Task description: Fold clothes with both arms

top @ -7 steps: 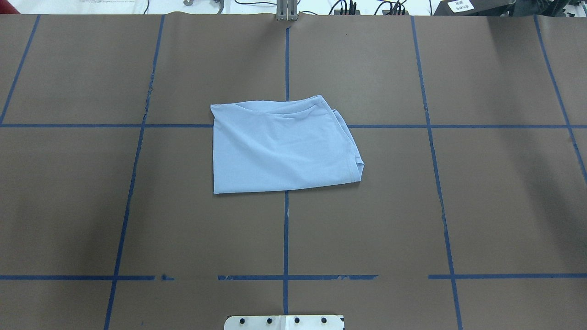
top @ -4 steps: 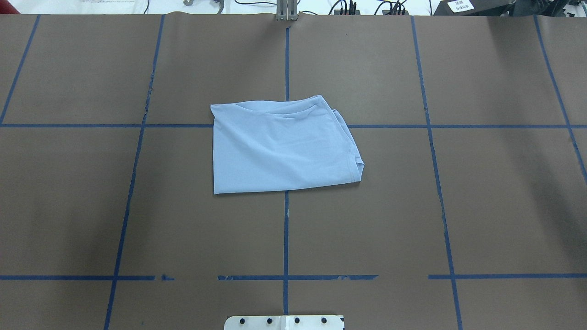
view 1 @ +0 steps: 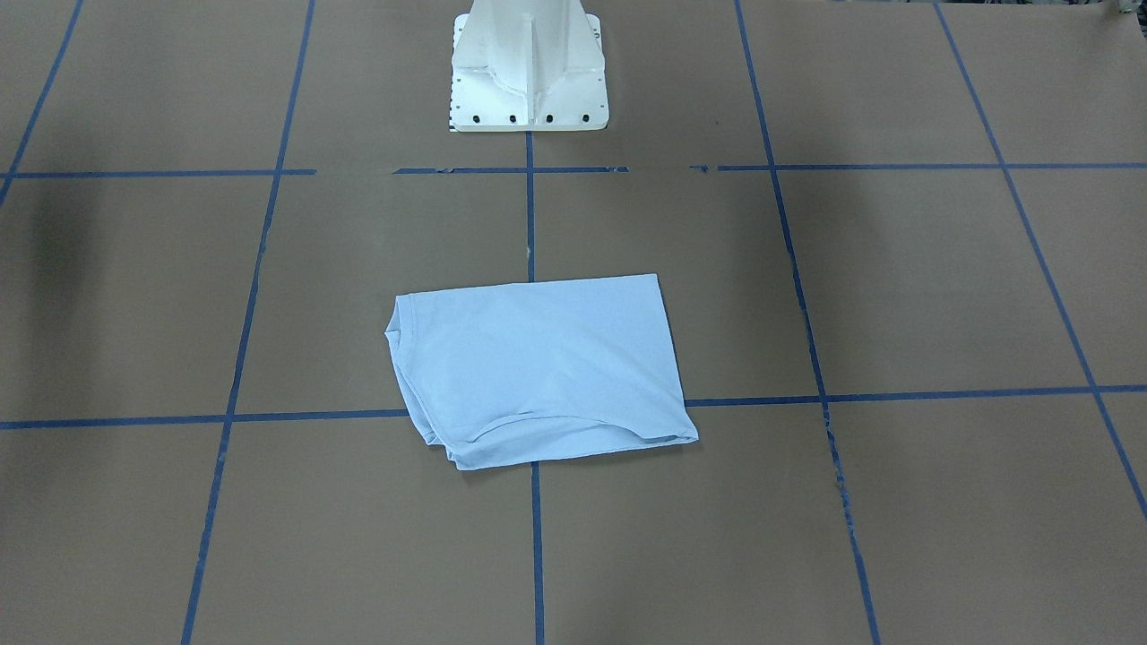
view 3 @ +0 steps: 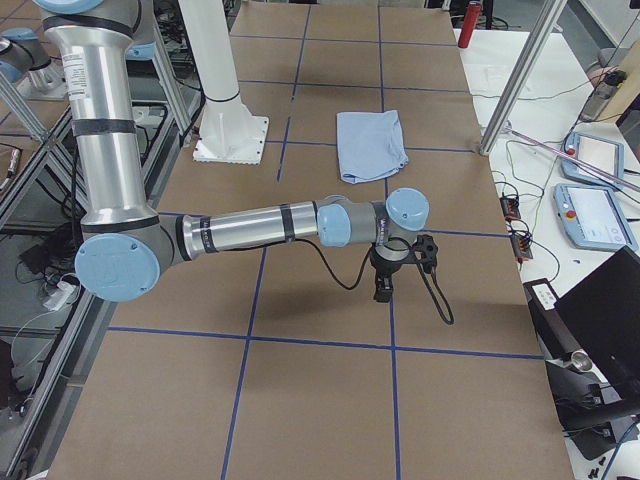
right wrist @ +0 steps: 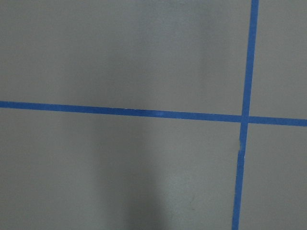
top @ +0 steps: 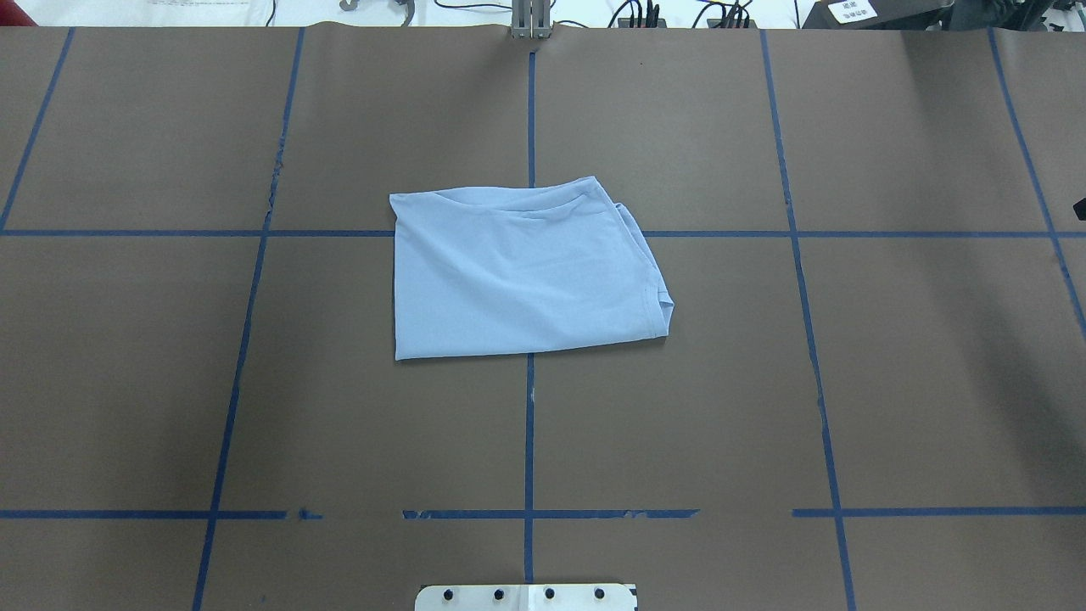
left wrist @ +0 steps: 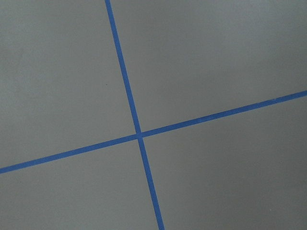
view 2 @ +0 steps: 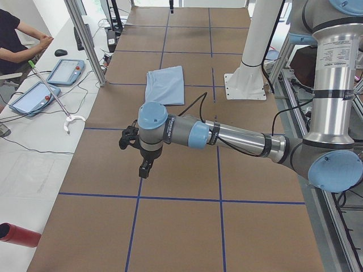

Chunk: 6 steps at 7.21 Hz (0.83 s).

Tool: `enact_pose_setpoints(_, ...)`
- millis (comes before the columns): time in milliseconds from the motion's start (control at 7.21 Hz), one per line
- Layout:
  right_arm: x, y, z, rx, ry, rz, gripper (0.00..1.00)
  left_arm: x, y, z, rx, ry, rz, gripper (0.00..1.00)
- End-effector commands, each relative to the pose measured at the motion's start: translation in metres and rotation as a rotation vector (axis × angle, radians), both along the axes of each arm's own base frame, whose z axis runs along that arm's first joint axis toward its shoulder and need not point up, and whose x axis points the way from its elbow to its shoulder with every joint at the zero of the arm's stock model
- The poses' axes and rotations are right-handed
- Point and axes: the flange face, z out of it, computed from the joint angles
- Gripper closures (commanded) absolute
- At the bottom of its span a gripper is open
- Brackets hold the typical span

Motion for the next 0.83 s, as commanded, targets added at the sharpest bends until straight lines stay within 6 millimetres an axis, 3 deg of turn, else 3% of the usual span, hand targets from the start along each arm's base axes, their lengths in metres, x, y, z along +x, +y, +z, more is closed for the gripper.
enact_pose_setpoints(0,0.001,0.012,-0.022,0.046,-0.008,-0.003,0.00,0.001,0.007,-0.022,0.033,0.003,0.006,0.00)
enact_pose_setpoints(277,0.002,0.015,-0.037,0.078,-0.002,0.006,0.00,0.001,0.008,-0.014,0.011,0.004,0.005,0.00)
enact_pose_setpoints(694,-0.015,0.016,-0.037,0.073,-0.002,-0.025,0.00,0.002,0.004,0.014,-0.039,0.000,0.006,0.00)
